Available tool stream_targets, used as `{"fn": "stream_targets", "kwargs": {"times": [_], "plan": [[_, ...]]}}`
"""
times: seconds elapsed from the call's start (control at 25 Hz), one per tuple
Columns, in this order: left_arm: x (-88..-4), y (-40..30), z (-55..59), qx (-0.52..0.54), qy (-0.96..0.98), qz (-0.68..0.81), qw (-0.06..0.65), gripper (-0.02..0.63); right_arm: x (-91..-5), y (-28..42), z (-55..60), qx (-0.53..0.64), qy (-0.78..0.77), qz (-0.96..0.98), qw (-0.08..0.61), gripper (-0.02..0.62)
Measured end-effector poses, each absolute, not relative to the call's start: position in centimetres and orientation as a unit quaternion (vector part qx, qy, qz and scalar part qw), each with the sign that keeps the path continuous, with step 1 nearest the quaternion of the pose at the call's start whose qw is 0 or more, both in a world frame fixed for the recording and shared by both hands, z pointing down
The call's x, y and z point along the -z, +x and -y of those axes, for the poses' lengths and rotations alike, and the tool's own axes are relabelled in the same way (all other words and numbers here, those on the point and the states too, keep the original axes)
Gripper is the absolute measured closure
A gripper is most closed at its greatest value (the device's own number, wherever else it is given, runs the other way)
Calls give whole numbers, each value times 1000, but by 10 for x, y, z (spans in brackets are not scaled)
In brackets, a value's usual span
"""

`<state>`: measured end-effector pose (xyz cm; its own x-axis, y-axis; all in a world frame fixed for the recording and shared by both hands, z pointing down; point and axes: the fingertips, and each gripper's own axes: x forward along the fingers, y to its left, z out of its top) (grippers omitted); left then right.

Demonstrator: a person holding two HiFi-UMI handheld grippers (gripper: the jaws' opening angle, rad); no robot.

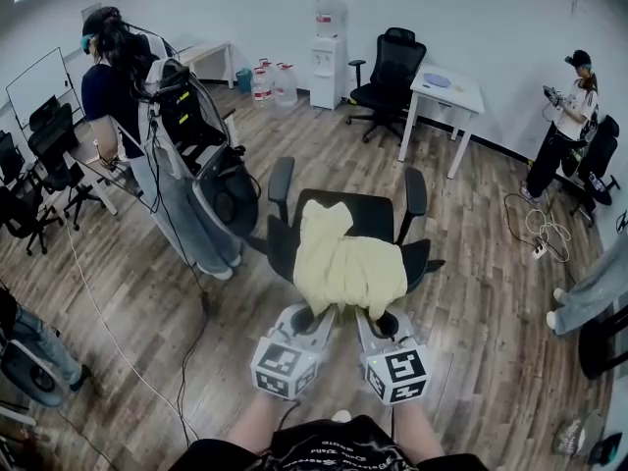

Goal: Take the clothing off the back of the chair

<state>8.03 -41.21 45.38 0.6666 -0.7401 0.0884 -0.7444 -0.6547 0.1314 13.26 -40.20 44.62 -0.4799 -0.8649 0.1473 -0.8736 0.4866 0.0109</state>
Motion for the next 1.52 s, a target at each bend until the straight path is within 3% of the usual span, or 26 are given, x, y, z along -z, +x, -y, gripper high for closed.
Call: {"fn": "stream_targets", "kwargs": {"times": [0.64, 1.52], "plan": [[-447, 76, 369, -23, 922, 382, 55, 572, -451, 107, 359, -19, 501, 861, 87, 568], [-460, 6, 215, -20, 936, 346, 54, 572, -464, 34, 205, -18, 550, 828, 106, 568]]}}
